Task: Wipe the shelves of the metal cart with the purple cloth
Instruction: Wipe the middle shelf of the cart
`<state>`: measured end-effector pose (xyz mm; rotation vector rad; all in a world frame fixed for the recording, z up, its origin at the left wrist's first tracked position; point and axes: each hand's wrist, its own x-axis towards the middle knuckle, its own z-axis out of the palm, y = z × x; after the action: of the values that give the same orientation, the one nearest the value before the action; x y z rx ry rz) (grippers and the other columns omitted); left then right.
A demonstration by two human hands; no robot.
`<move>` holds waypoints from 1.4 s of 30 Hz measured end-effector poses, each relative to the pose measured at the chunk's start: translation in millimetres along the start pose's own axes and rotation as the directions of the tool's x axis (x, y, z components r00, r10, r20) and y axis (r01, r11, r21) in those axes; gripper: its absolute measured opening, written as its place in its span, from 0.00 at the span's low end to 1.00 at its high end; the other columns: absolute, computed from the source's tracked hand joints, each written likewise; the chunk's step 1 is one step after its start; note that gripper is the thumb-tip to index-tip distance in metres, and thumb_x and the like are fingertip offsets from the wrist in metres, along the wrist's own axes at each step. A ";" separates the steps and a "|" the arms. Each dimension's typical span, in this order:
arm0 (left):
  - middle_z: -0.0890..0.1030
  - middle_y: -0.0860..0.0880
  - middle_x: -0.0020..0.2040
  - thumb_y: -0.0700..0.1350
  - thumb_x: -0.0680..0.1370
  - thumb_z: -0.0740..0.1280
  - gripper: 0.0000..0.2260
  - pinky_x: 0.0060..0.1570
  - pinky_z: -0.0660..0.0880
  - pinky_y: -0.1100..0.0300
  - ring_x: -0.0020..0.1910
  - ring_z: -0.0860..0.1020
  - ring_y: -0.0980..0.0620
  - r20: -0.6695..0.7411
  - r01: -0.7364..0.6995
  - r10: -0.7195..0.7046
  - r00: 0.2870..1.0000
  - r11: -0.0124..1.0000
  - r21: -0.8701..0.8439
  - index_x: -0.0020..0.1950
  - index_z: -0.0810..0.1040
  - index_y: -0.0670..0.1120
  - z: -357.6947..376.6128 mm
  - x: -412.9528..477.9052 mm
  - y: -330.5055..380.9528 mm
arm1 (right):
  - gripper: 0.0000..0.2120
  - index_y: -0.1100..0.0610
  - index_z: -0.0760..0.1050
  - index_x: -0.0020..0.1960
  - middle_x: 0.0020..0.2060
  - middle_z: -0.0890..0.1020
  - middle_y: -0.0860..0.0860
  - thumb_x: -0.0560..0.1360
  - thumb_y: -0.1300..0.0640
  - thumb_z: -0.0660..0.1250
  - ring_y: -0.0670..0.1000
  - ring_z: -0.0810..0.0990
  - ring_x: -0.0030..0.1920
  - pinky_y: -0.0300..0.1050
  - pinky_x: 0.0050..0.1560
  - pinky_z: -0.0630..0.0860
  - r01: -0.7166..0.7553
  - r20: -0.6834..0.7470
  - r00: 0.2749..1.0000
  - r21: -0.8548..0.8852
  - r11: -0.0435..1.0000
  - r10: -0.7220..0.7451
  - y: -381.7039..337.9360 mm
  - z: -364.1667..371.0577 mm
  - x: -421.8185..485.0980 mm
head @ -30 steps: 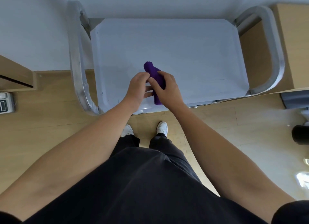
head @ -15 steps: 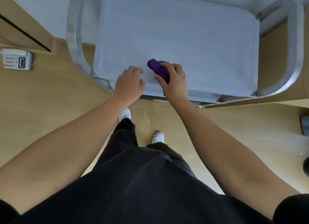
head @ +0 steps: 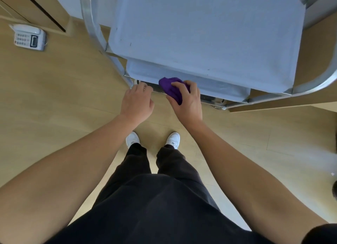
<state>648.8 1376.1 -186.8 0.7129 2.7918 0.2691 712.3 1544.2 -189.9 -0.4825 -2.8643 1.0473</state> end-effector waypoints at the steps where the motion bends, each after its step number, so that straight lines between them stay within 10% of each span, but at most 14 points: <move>1: 0.77 0.43 0.57 0.41 0.74 0.62 0.15 0.50 0.72 0.50 0.54 0.75 0.42 0.002 -0.003 0.003 1.000 1.000 0.002 0.60 0.76 0.42 1.7 1.2 -6.0 | 0.20 0.49 0.73 0.64 0.63 0.70 0.52 0.73 0.48 0.70 0.54 0.71 0.60 0.45 0.51 0.76 0.003 0.004 1.000 -0.004 1.000 -0.003 -1.0 6.5 0.6; 13: 0.72 0.44 0.66 0.44 0.76 0.62 0.18 0.57 0.71 0.50 0.63 0.72 0.44 0.033 -0.096 0.094 0.995 0.994 0.053 0.65 0.74 0.42 93.6 68.9 -101.4 | 0.20 0.48 0.72 0.65 0.64 0.69 0.52 0.74 0.48 0.69 0.55 0.70 0.61 0.47 0.53 0.75 -0.019 -0.094 0.995 -0.055 0.998 0.013 23.6 142.5 63.7; 25: 0.76 0.43 0.61 0.42 0.76 0.58 0.15 0.53 0.73 0.46 0.58 0.75 0.41 -0.310 -0.057 0.075 0.948 0.996 0.066 0.59 0.77 0.41 234.7 174.7 -161.8 | 0.19 0.51 0.74 0.64 0.63 0.71 0.55 0.74 0.48 0.68 0.58 0.70 0.58 0.46 0.53 0.75 0.175 -0.247 0.945 -0.169 0.970 -0.214 114.2 266.5 183.8; 29: 0.78 0.47 0.57 0.43 0.75 0.57 0.14 0.50 0.72 0.49 0.52 0.77 0.43 -0.435 -0.052 0.075 0.897 0.997 0.065 0.55 0.80 0.43 257.7 185.7 -171.7 | 0.22 0.49 0.77 0.61 0.64 0.73 0.54 0.75 0.37 0.60 0.60 0.69 0.61 0.55 0.58 0.73 0.214 -0.234 0.925 -0.332 0.919 -0.300 124.3 287.2 203.5; 34: 0.79 0.47 0.52 0.43 0.74 0.58 0.14 0.48 0.71 0.51 0.47 0.77 0.44 -0.548 -0.059 0.074 0.833 0.997 0.044 0.52 0.81 0.43 268.9 190.4 -173.9 | 0.20 0.51 0.69 0.71 0.76 0.60 0.52 0.82 0.48 0.53 0.62 0.54 0.75 0.60 0.73 0.58 0.338 -0.090 0.910 -0.404 0.850 -0.405 133.5 298.1 211.7; 42: 0.79 0.47 0.54 0.42 0.76 0.60 0.12 0.44 0.72 0.50 0.45 0.78 0.43 -0.520 -0.038 0.047 0.853 0.999 0.028 0.55 0.80 0.43 263.6 186.0 -169.7 | 0.20 0.49 0.66 0.73 0.73 0.65 0.47 0.81 0.51 0.56 0.57 0.64 0.70 0.53 0.69 0.65 0.379 0.029 0.918 -0.364 0.851 -0.396 130.1 289.6 223.4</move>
<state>489.5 1351.6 -513.8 0.8061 3.2937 0.5194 490.4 1527.2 -507.9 0.0703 -2.9338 0.4355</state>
